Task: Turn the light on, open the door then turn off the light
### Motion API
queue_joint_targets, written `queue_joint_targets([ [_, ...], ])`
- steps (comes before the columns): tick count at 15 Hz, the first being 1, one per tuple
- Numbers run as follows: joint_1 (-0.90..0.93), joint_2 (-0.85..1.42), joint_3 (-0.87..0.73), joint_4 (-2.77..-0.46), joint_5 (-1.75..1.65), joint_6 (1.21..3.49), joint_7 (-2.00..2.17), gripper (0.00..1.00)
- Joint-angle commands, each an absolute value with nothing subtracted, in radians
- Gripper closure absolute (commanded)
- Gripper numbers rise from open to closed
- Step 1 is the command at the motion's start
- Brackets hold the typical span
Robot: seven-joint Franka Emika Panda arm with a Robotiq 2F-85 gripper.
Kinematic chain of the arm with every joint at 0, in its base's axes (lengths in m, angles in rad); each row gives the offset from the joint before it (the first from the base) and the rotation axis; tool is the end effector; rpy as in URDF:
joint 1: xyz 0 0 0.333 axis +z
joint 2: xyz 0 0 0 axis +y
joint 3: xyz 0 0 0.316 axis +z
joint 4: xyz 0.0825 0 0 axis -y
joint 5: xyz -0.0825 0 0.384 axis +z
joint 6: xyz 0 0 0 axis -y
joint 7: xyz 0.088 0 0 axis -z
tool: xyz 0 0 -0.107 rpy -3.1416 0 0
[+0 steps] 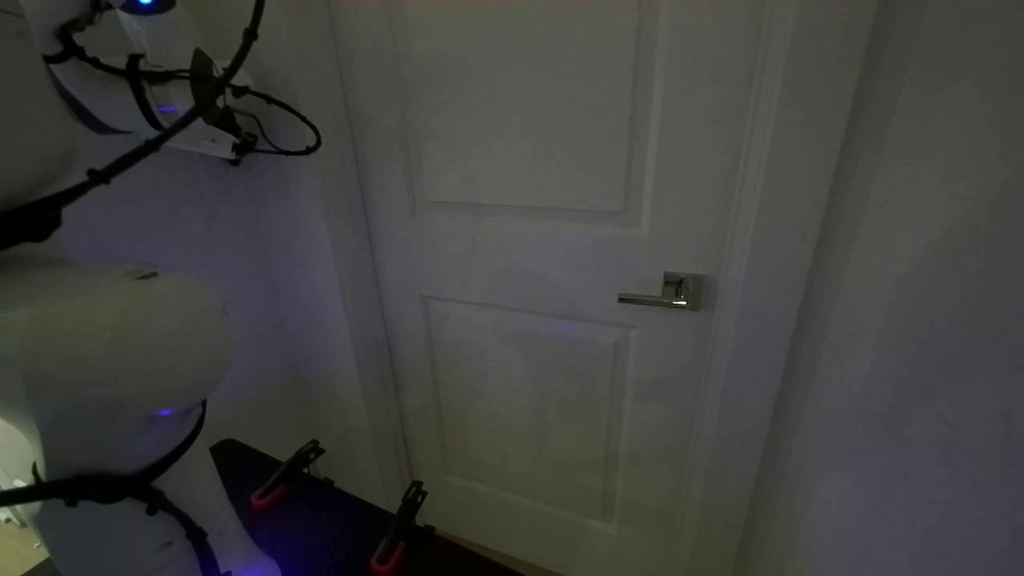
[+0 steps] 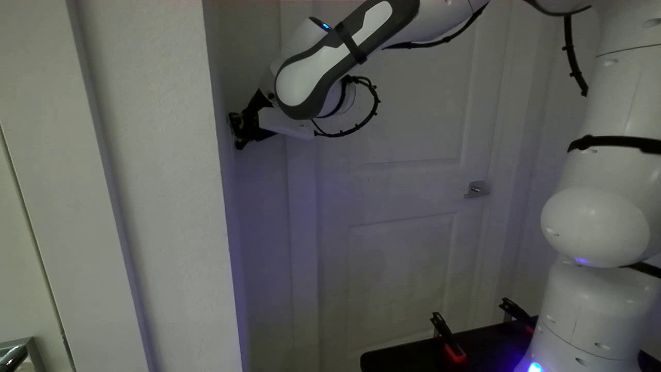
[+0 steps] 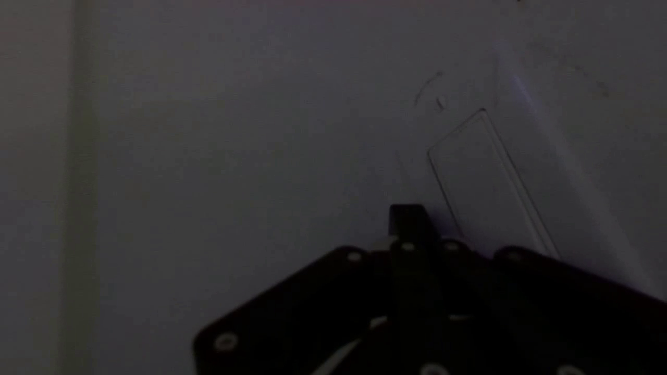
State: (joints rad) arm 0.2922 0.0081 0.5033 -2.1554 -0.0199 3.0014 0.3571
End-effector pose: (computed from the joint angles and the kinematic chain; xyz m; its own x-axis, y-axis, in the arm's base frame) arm 0.4109 0.4204 0.4966 0.6793 0.2163 0.7013 0.5170 -0.8192 -0.2482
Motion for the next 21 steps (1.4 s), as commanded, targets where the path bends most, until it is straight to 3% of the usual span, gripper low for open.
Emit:
queue_joint_targets([
  [1,0.293,-0.024,0.506,-2.140,0.031,2.902,0.348,1.00],
  [12,0.347,-0.020,0.467,-2.095,0.316,2.861,0.154,1.00],
  [21,0.359,-0.039,0.416,-2.029,0.440,2.609,0.089,1.00],
])
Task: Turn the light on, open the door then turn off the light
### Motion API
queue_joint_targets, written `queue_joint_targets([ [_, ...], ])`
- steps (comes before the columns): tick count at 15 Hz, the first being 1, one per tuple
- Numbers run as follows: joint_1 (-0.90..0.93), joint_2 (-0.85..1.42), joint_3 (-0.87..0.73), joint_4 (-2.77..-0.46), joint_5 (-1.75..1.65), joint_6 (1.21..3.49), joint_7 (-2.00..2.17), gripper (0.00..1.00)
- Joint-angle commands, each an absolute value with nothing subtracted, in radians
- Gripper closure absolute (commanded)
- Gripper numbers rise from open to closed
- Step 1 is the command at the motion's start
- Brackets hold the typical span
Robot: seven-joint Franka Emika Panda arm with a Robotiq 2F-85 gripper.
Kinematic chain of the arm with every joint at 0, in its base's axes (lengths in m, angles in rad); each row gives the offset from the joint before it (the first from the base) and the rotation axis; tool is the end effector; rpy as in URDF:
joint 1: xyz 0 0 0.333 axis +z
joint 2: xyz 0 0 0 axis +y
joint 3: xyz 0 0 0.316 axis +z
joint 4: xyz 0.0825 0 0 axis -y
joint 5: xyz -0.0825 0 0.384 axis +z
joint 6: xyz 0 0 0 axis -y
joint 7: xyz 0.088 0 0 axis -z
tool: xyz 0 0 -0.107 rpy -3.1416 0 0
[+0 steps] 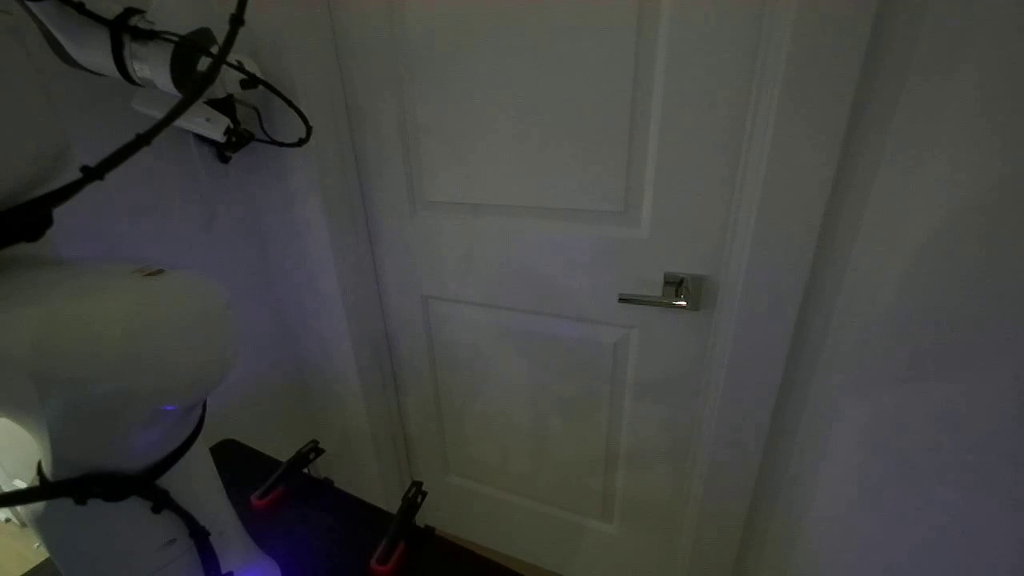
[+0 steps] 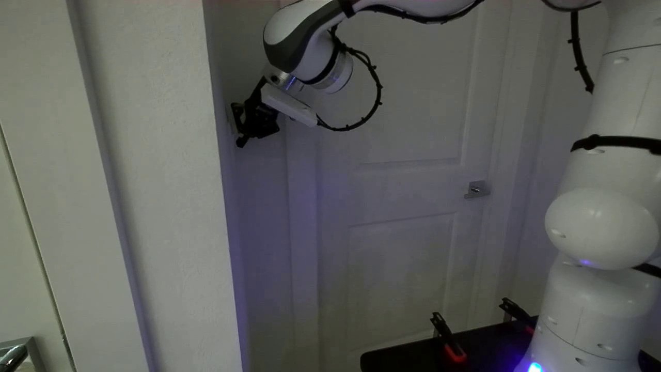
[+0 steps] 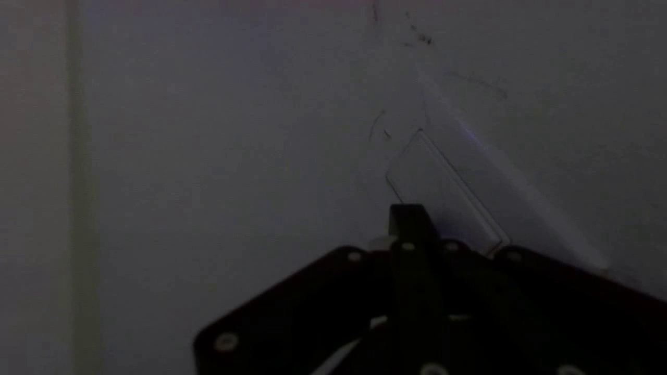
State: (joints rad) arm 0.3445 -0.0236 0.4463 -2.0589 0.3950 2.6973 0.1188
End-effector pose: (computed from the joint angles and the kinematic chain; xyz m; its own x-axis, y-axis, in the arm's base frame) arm 0.4226 0.4115 0.5187 0.8349 0.2051 0.5108 0.4409 -0.8047 -0.3976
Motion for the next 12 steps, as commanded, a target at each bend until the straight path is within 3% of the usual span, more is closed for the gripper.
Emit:
queue_joint_targets([
  [1,0.359,-0.041,0.410,-2.025,0.436,2.593,0.095,1.00],
  [12,0.372,0.002,0.397,-1.963,0.657,2.587,-0.098,1.00],
])
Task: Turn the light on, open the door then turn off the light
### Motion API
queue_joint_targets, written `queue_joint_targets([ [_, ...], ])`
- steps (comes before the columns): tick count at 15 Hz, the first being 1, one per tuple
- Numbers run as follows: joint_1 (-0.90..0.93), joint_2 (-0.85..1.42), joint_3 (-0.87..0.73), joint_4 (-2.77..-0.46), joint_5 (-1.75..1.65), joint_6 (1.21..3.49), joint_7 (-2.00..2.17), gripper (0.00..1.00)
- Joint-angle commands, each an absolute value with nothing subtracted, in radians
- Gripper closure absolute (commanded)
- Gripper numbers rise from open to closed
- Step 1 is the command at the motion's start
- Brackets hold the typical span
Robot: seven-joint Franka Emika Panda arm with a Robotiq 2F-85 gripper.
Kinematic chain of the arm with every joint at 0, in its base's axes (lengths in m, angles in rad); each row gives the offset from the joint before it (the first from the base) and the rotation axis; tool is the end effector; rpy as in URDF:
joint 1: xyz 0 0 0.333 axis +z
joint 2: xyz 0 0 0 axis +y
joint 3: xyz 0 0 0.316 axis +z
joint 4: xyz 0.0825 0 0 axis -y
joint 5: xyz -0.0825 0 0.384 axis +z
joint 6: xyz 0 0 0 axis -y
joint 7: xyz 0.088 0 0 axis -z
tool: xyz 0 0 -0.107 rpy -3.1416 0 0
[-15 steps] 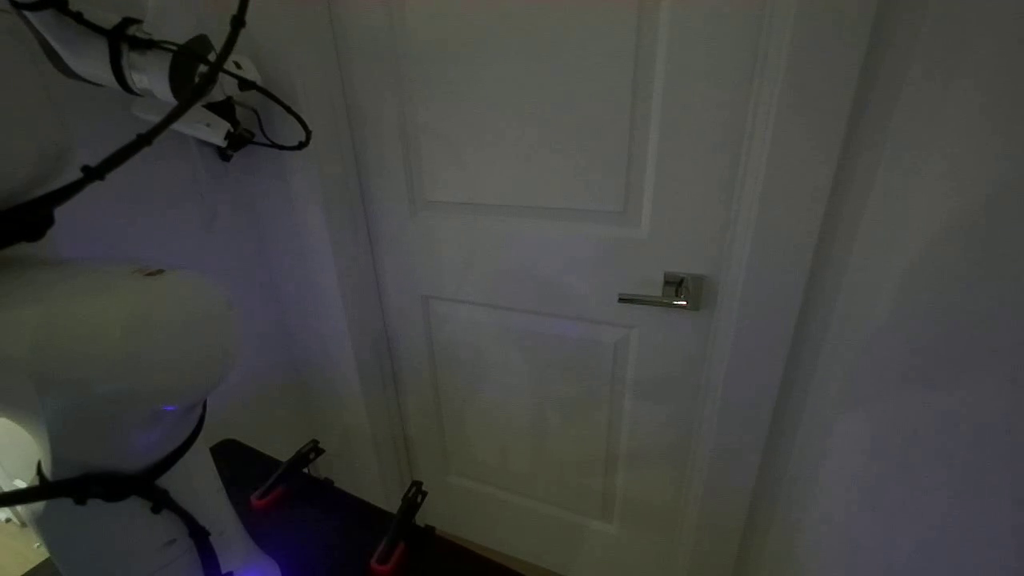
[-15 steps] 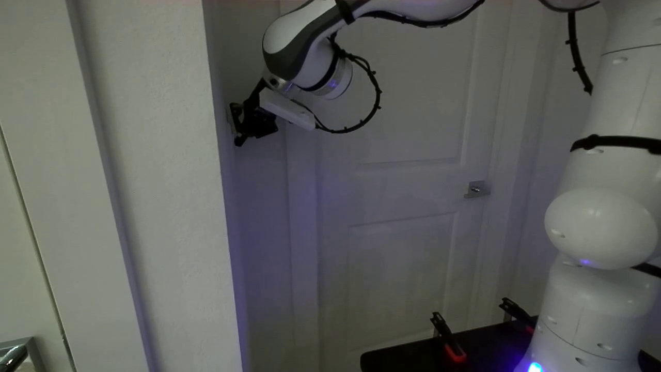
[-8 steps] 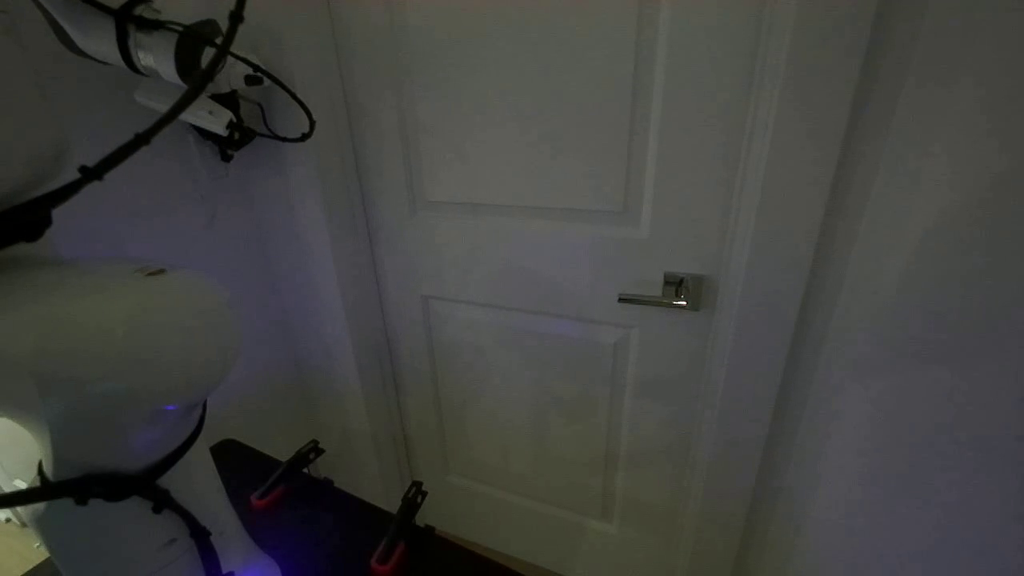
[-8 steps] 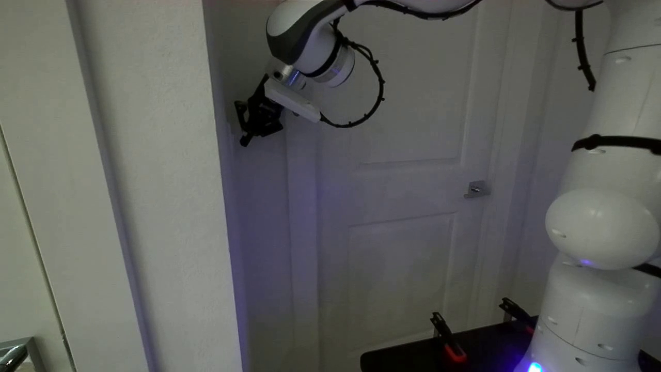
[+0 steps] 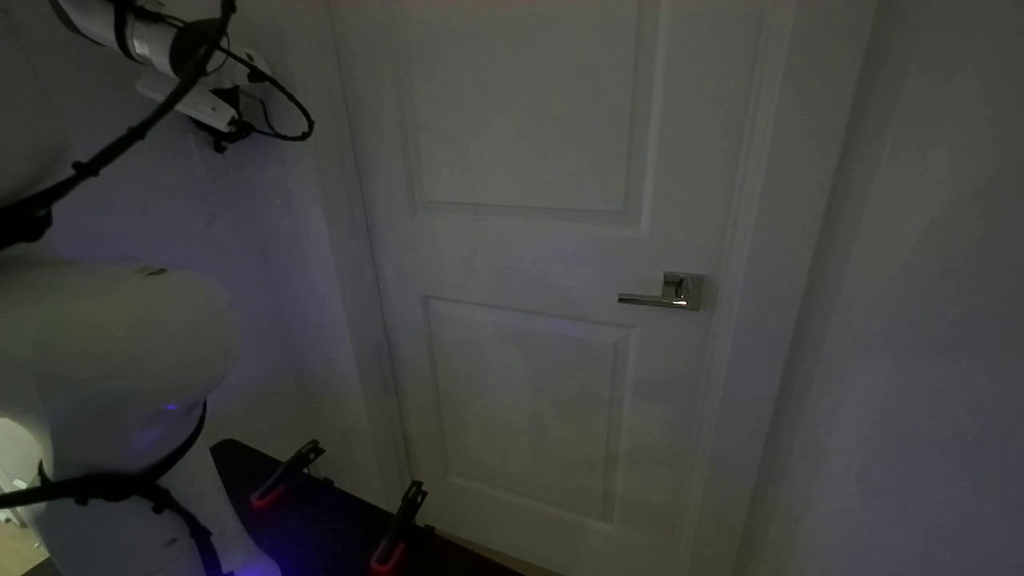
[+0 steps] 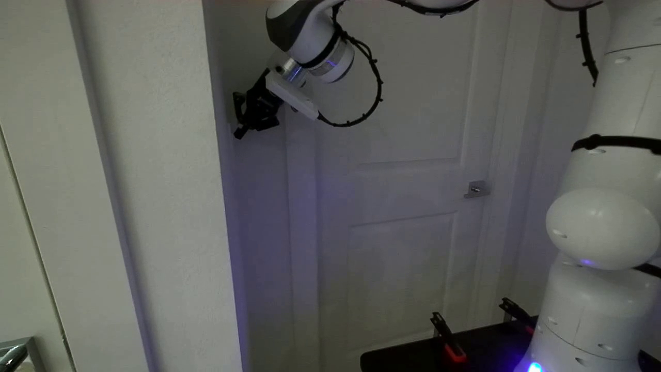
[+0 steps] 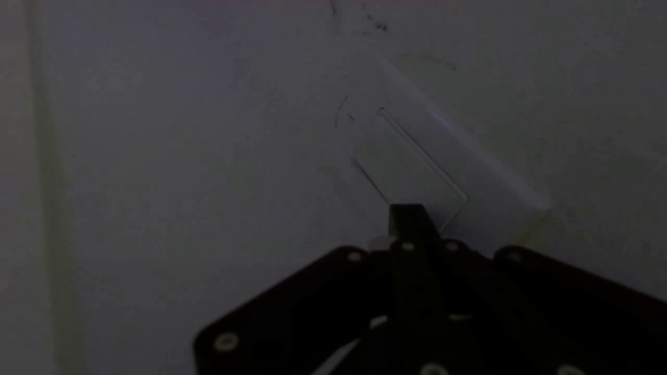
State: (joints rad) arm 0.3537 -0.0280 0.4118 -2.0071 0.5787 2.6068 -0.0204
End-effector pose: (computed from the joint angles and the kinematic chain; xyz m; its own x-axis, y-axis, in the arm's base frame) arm 0.4334 0.4034 0.5351 0.8579 0.2028 0.4721 0.4440 -0.7550 -0.4825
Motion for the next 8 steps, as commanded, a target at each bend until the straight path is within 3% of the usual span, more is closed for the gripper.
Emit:
queue_joint_targets([
  [1,0.373,0.007,0.397,-1.959,0.674,2.587,-0.114,1.00],
  [8,0.366,0.006,0.394,-1.966,0.626,2.550,-0.077,1.00],
])
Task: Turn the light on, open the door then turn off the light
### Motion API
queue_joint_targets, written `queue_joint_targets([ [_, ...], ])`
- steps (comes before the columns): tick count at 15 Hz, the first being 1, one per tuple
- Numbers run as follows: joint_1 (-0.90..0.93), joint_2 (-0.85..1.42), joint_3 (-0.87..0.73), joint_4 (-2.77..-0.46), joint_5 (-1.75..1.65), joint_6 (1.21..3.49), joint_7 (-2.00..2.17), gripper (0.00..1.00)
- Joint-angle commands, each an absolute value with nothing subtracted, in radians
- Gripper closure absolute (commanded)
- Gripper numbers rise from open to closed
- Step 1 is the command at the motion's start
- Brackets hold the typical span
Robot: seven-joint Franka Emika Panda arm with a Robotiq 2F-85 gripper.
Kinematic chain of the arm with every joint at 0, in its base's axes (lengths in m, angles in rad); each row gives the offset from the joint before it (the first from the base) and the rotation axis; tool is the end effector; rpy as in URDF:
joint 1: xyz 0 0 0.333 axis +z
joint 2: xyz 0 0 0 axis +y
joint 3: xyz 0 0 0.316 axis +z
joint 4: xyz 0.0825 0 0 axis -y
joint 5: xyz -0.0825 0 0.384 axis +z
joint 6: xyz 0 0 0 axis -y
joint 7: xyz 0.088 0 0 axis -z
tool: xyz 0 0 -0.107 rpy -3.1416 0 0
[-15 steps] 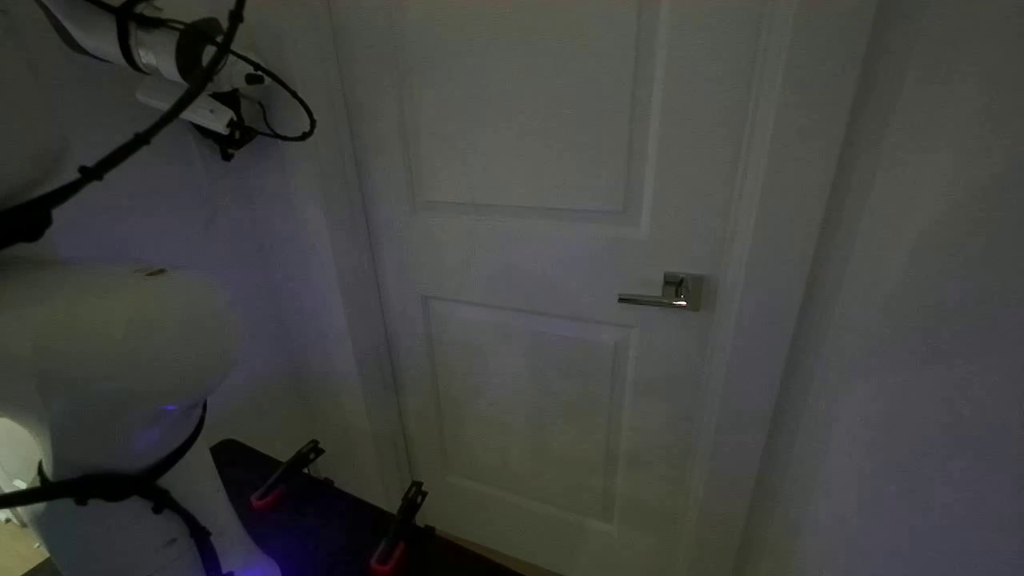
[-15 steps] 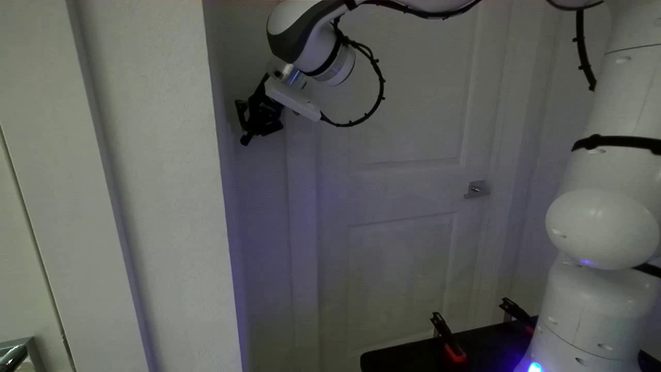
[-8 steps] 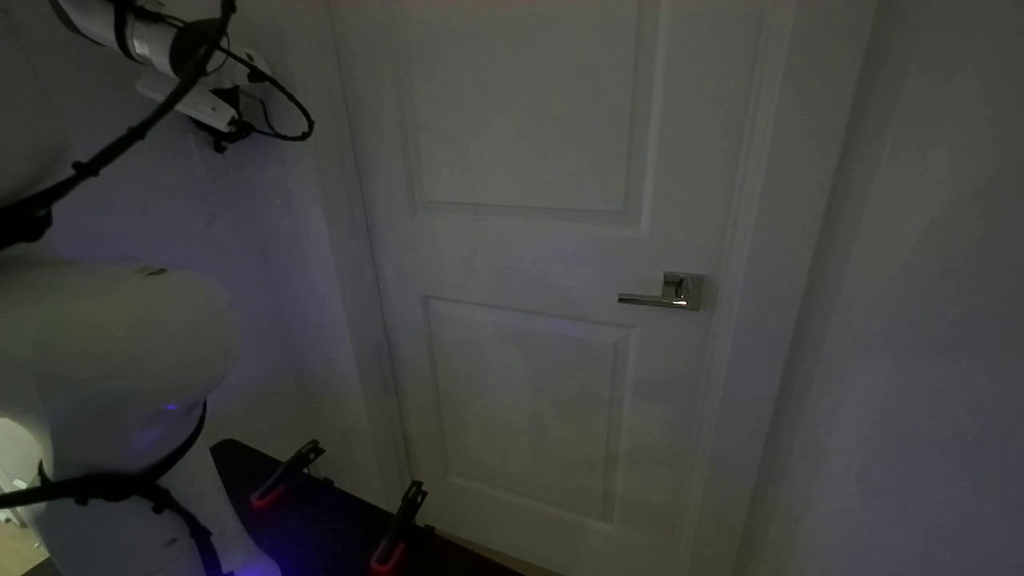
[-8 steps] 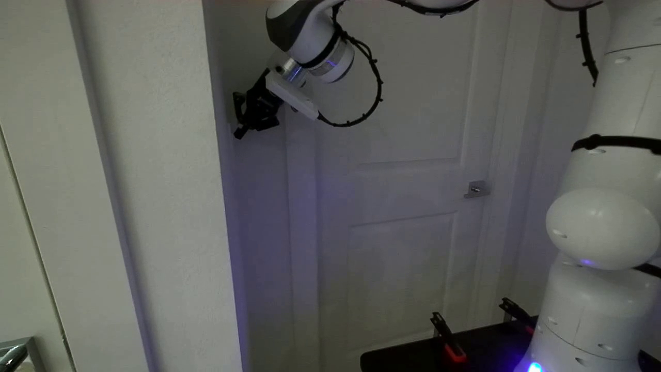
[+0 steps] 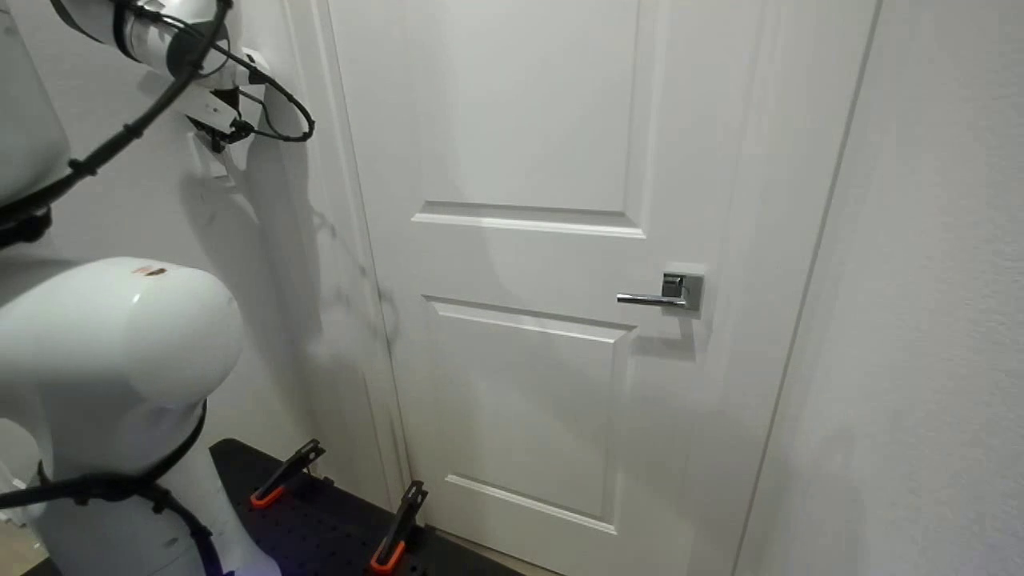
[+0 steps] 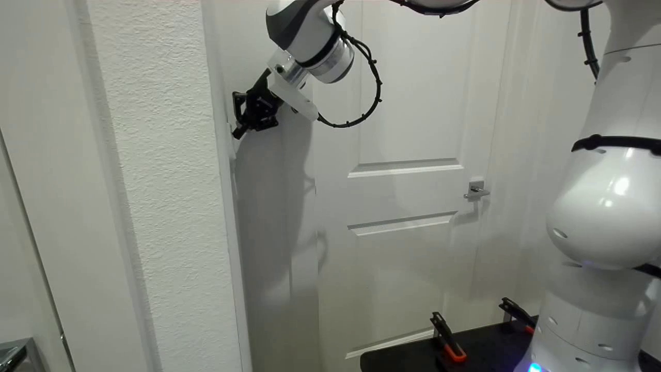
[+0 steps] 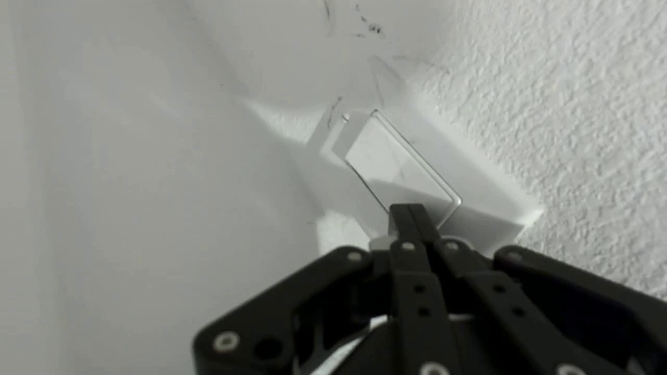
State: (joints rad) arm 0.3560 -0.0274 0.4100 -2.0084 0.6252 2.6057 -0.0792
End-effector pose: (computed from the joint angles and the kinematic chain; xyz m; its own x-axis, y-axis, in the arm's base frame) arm 0.4335 0.4028 0.5335 0.8499 0.2176 0.4798 0.4657 -0.7364 -0.4909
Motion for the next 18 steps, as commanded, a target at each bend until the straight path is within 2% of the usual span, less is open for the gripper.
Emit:
queue_joint_targets([
  [1,0.364,-0.001,0.391,-1.967,0.627,2.523,-0.069,1.00],
  [5,0.353,-0.026,0.377,-1.979,0.576,2.396,0.001,1.00],
  [6,0.351,-0.034,0.373,-1.985,0.560,2.369,0.023,0.74],
  [7,0.348,-0.042,0.368,-1.987,0.546,2.337,0.043,0.73],
  [17,0.337,-0.062,0.341,-1.935,0.419,1.955,0.248,0.00],
  [18,0.338,-0.064,0.344,-1.931,0.396,1.921,0.285,0.00],
])
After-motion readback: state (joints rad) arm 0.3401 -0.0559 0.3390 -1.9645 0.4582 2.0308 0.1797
